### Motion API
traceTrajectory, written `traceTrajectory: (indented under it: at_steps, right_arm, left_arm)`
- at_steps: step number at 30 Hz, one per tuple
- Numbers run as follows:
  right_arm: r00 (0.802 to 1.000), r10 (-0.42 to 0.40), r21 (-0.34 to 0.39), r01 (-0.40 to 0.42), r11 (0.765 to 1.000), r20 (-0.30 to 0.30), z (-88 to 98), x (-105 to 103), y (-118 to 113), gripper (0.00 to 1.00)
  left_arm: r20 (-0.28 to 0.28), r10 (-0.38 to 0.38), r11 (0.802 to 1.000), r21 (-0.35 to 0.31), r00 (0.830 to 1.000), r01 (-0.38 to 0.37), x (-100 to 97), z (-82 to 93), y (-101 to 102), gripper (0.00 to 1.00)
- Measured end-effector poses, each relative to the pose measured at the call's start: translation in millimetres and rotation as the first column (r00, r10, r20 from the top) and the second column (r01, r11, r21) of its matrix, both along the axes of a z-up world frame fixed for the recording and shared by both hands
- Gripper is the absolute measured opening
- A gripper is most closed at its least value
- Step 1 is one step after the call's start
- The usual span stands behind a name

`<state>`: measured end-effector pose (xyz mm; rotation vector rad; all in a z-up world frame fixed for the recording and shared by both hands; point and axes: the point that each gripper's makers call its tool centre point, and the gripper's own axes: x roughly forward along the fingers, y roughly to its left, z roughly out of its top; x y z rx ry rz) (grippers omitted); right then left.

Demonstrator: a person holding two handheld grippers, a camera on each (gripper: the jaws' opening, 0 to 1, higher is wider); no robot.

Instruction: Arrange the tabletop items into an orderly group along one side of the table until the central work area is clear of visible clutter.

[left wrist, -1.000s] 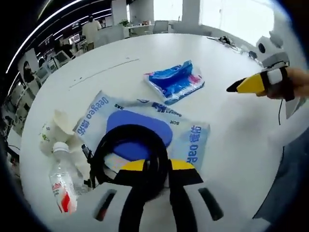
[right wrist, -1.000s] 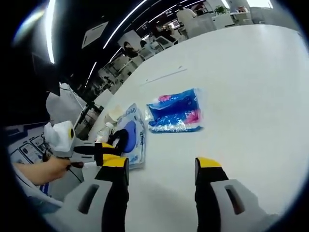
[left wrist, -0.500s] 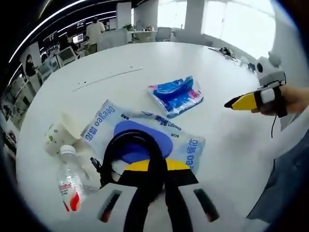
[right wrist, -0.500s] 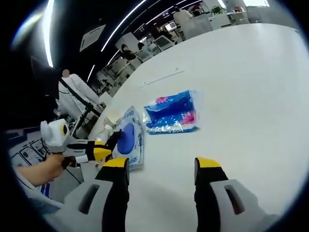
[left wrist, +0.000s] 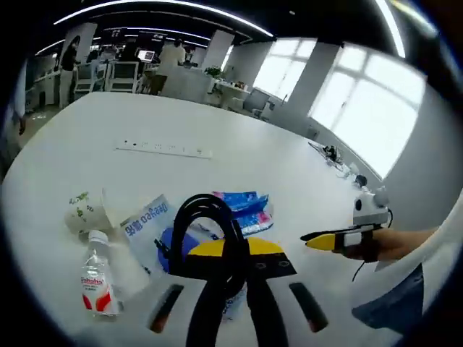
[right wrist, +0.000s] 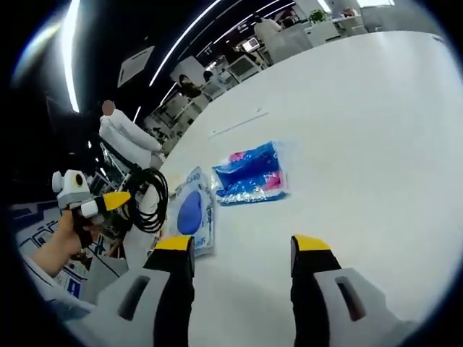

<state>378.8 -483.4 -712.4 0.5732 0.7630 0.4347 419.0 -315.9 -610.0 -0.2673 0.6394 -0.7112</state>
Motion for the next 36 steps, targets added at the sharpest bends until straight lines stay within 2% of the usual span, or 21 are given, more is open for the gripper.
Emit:
traceTrajectory:
  at_steps: [3,5,10,12,13,16,17,18,20,23,24,25,26,27,28,30,31,32,34,35,36]
  right_arm:
    - [0.999,-0.033,0.100,0.032,0.994,0.007,13.1,3.7,5.3,0.54]
    - [0.999,-0.035,0.122,0.033,0.992,0.020,20.1,5.4,6.0,0.54]
    - [0.998,-0.049,0.201,0.038,0.979,0.048,39.5,13.3,13.8,0.57]
    - [0.997,-0.062,0.282,0.046,0.958,0.048,48.6,16.4,19.1,0.58]
    - [0.997,-0.065,0.308,0.046,0.950,0.052,52.0,17.2,21.4,0.58]
    - [0.996,-0.072,0.395,0.048,0.918,0.046,61.5,18.3,28.9,0.61]
    - [0.996,-0.075,0.446,0.048,0.894,0.043,67.4,18.5,33.6,0.61]
    - [0.996,-0.074,0.458,0.047,0.888,0.042,69.1,18.3,35.0,0.63]
    - [0.996,-0.082,0.534,0.050,0.844,0.036,79.3,18.7,41.2,0.66]
    - [0.996,-0.087,0.648,0.060,0.759,0.010,93.1,17.3,49.9,0.71]
    - [0.996,-0.089,0.695,0.069,0.716,-0.008,96.9,15.4,53.5,0.73]
    - [0.994,-0.096,0.720,0.097,0.687,-0.042,96.2,14.6,55.0,0.73]
    - [0.990,-0.113,0.750,0.138,0.647,-0.085,91.6,15.8,55.6,0.73]
    - [0.989,-0.114,0.766,0.145,0.626,-0.095,91.0,14.7,57.6,0.73]
    - [0.990,-0.102,0.783,0.141,0.606,-0.099,93.1,10.9,61.9,0.72]
    - [0.994,-0.064,0.811,0.112,0.575,-0.092,98.4,2.2,72.0,0.69]
    - [0.992,-0.060,0.828,0.124,0.546,-0.110,101.9,0.8,74.4,0.68]
    - [0.992,-0.060,0.833,0.124,0.539,-0.108,104.4,0.1,75.7,0.64]
    - [0.995,-0.069,0.855,0.101,0.509,-0.076,115.0,-1.5,76.8,0.55]
    - [0.993,-0.080,0.869,0.116,0.480,-0.088,117.0,0.5,74.3,0.50]
    - [0.993,-0.077,0.878,0.113,0.465,-0.087,119.3,0.2,73.7,0.42]
  left_arm:
    - [0.000,-0.023,0.993,-0.116,1.000,0.023,-1.6,28.1,-18.8,0.05]
    - [-0.008,-0.036,0.980,-0.194,0.999,0.034,-2.5,44.0,-29.4,0.05]
    - [0.025,-0.093,0.962,-0.254,0.995,0.096,-7.3,70.2,-51.4,0.05]
    - [0.032,-0.114,0.950,-0.289,0.993,0.118,-10.1,78.6,-58.9,0.05]
    - [0.040,-0.141,0.934,-0.327,0.989,0.147,-13.9,85.4,-65.6,0.05]
    - [0.046,-0.164,0.907,-0.387,0.985,0.169,-19.0,92.7,-74.1,0.05]
    - [0.040,-0.184,0.879,-0.441,0.982,0.183,-24.4,97.1,-79.7,0.05]
    - [0.041,-0.193,0.865,-0.464,0.980,0.190,-27.0,99.6,-82.1,0.05]
    - [0.044,-0.219,0.837,-0.506,0.975,0.211,-33.6,103.6,-87.1,0.05]
    - [0.043,-0.236,0.818,-0.531,0.971,0.223,-39.1,104.7,-91.6,0.05]
    - [0.045,-0.243,0.811,-0.539,0.969,0.228,-40.8,105.4,-92.9,0.05]
    - [0.045,-0.254,0.795,-0.559,0.966,0.236,-43.1,107.4,-94.3,0.05]
    - [0.043,-0.256,0.781,-0.579,0.966,0.233,-44.0,109.3,-95.0,0.05]
    - [0.042,-0.249,0.763,-0.607,0.968,0.223,-43.6,112.2,-95.0,0.05]
    - [0.043,-0.245,0.756,-0.616,0.968,0.219,-43.4,113.3,-94.9,0.05]
    - [0.037,-0.238,0.713,-0.672,0.971,0.200,-43.9,119.2,-94.2,0.05]
    - [0.029,-0.244,0.692,-0.695,0.969,0.195,-45.7,120.8,-94.4,0.04]
    - [0.033,-0.247,0.690,-0.696,0.968,0.200,-47.5,118.6,-94.6,0.04]
    - [0.035,-0.244,0.693,-0.693,0.969,0.199,-49.6,114.9,-94.3,0.03]
    - [0.032,-0.242,0.694,-0.693,0.970,0.196,-50.0,113.3,-93.9,0.03]
    - [0.021,-0.243,0.688,-0.701,0.970,0.188,-50.9,111.4,-93.1,0.03]
